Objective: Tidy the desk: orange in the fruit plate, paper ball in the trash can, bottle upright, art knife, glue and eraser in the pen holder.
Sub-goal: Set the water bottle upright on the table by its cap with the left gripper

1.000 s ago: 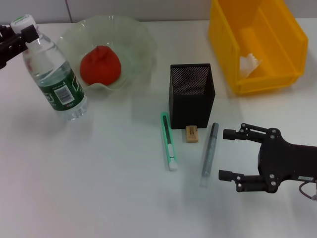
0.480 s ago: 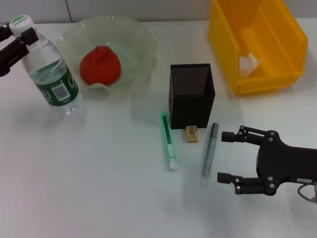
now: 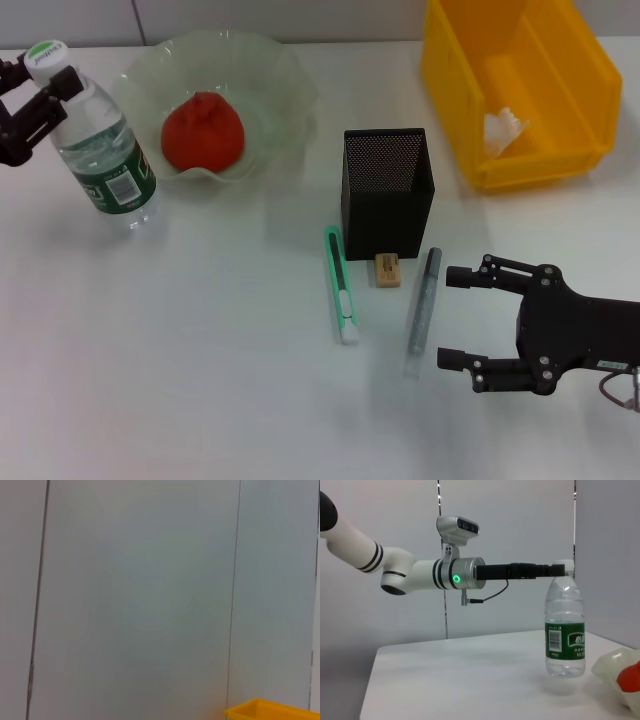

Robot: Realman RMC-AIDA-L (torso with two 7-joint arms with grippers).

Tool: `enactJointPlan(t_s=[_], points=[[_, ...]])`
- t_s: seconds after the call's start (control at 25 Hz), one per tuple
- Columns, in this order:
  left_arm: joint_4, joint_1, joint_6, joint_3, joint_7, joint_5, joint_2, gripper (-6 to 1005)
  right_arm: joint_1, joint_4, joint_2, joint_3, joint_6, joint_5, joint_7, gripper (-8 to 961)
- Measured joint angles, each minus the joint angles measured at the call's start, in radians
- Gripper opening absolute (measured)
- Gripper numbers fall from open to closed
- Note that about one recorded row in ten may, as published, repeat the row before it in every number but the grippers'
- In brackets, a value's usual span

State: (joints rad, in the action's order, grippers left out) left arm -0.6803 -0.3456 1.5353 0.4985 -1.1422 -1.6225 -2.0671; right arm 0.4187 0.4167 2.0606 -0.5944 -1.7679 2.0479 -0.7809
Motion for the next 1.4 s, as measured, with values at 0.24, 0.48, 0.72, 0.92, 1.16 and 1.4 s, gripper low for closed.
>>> enactJointPlan(t_s=[0.24, 0.48, 0.72, 0.92, 1.16, 1.4], points=[[0.018, -0.004, -0.025, 0.004, 0.032, 0.000, -0.001, 497, 0.000, 0.000, 0.001, 0.000, 0.005, 0.000, 0.000, 831], [0.058, -0.011, -0.041, 0.008, 0.094, 0.000, -0.001, 502, 0.000, -0.003, 0.001, 0.002, 0.020, 0.000, -0.002, 831], [0.067, -0.012, -0.044, 0.008, 0.106, 0.000, -0.001, 507, 0.003, -0.004, 0.001, 0.002, 0.026, -0.001, -0.010, 830], [0.068, -0.012, -0.044, 0.009, 0.117, 0.000, -0.001, 511, 0.002, -0.004, 0.002, 0.003, 0.028, -0.001, -0.013, 830], [0.069, -0.012, -0.043, 0.009, 0.131, 0.000, -0.001, 515, 0.000, -0.005, 0.003, 0.004, 0.031, -0.002, -0.014, 830], [0.069, -0.012, -0.039, 0.011, 0.140, 0.000, -0.002, 520, 0.002, -0.015, 0.003, 0.003, 0.038, -0.003, -0.014, 830]])
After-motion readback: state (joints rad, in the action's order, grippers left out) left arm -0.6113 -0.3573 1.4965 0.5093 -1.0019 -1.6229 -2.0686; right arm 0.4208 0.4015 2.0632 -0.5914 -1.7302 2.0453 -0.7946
